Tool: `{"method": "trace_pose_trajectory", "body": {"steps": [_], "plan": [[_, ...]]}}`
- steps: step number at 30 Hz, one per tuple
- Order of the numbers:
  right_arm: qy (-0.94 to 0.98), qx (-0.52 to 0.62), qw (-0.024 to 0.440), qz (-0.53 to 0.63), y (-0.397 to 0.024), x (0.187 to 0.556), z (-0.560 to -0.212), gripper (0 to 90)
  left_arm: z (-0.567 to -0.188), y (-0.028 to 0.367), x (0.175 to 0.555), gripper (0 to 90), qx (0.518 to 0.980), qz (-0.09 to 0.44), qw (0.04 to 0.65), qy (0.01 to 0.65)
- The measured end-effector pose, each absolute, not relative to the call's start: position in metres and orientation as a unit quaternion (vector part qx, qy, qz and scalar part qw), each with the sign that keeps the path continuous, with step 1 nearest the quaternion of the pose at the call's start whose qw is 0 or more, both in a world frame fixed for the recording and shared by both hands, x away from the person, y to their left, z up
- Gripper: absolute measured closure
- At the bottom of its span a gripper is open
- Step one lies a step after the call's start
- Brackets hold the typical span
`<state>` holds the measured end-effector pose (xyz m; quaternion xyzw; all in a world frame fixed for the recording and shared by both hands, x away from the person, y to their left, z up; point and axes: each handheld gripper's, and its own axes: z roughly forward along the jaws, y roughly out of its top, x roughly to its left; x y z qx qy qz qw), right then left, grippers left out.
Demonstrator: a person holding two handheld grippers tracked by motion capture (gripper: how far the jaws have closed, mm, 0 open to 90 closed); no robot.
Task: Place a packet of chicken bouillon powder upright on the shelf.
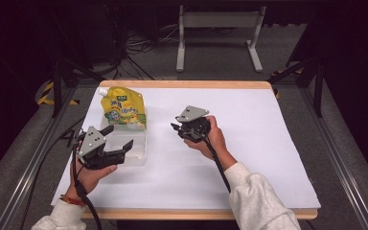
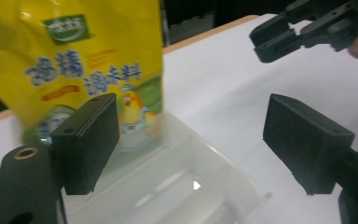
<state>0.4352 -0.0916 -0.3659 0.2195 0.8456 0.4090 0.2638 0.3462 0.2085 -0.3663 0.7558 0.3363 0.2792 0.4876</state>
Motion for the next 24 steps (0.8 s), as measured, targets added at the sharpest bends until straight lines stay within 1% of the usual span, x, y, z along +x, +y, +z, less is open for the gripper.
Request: {"method": "trace_pose_trajectory", "body": {"steps": [5,10,19,24], "plan": [[0.850,0.219,0.263,0.401,-0.101,0.430,-0.368,67.3,-0.370,0.201,0.342,17.1,0.769,0.275,0.479,0.322],[0.853,0.221,0.263,0.392,-0.112,0.424,-0.368,62.7,-0.372,0.191,0.338,16.7,0.786,0.269,0.469,0.299],[0.858,0.216,0.266,0.383,-0.128,0.413,-0.370,58.0,-0.376,0.176,0.330,16.3,0.801,0.251,0.468,0.275],[0.857,0.220,0.268,0.381,-0.137,0.408,-0.370,54.8,-0.381,0.167,0.328,16.2,0.813,0.251,0.456,0.262]]}}
